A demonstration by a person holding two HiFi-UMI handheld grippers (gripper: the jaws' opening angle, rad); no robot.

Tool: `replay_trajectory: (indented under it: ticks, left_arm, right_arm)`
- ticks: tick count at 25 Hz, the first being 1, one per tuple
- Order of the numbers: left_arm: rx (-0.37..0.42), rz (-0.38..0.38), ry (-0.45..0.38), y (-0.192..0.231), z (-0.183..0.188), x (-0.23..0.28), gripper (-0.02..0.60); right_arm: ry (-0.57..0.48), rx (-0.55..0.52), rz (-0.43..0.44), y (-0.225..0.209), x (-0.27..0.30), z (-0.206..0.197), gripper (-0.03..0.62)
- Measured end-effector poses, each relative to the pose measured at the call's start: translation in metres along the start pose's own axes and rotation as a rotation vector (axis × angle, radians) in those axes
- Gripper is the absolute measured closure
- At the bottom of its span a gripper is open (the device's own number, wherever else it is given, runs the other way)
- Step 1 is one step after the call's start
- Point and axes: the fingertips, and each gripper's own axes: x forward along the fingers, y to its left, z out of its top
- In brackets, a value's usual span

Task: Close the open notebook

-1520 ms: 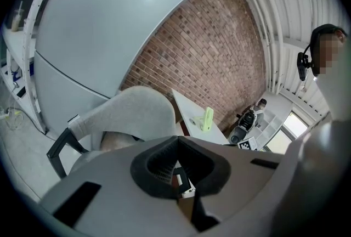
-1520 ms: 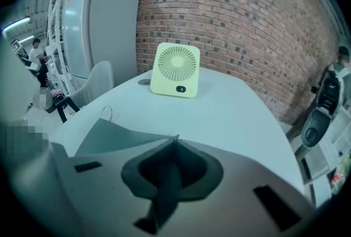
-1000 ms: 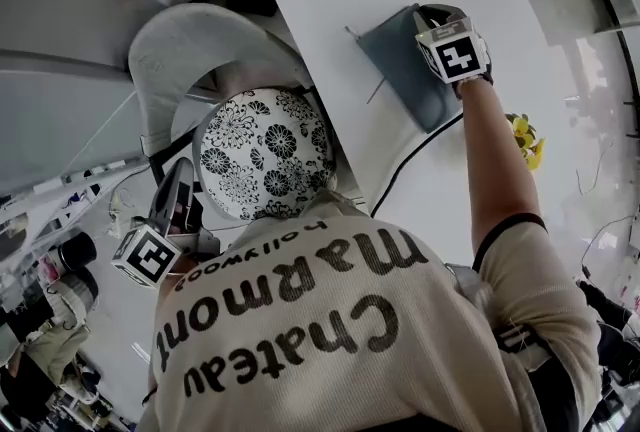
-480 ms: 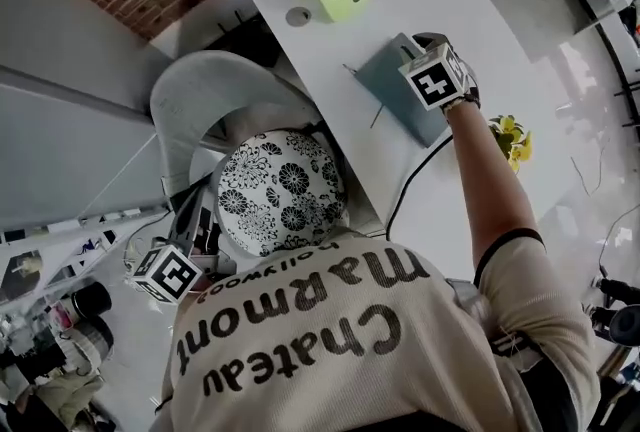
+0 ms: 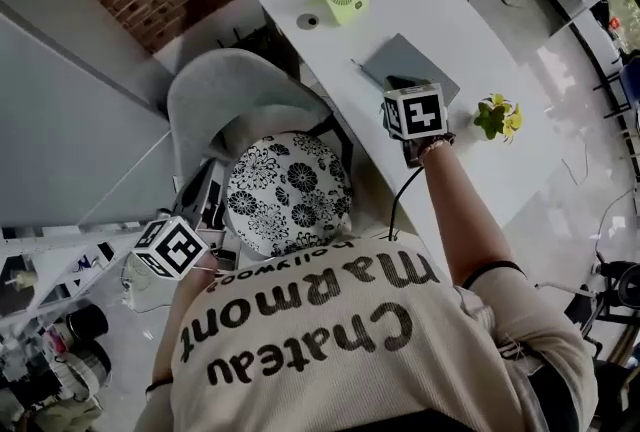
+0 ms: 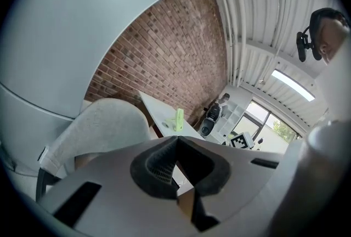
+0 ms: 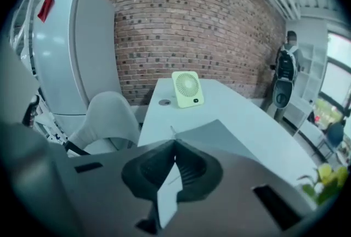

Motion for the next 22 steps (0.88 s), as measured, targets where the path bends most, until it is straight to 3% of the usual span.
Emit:
replay_trajectory:
  ticks: [7,16,22]
  left_arm:
    - [0.090,-0.095,-0.001,-0.005,0.014,-0.030,0.581]
    - [0.101,-0.179,-0.015,-0.002,0.008,-0.084,0.581]
    - [0.102,-0.182,-0.031,0.008,0.012,-0.109,0.581]
  right_arm:
    - [-0.011,0.113,0.066,0.091,-0.041,-0.025,0.591]
    - [-0.040,0.349,0.193,0.192,-0.087,-0.053,0.591]
    - [-0.099,0.417,0.268,0.241,-0.113,-0.043,0.591]
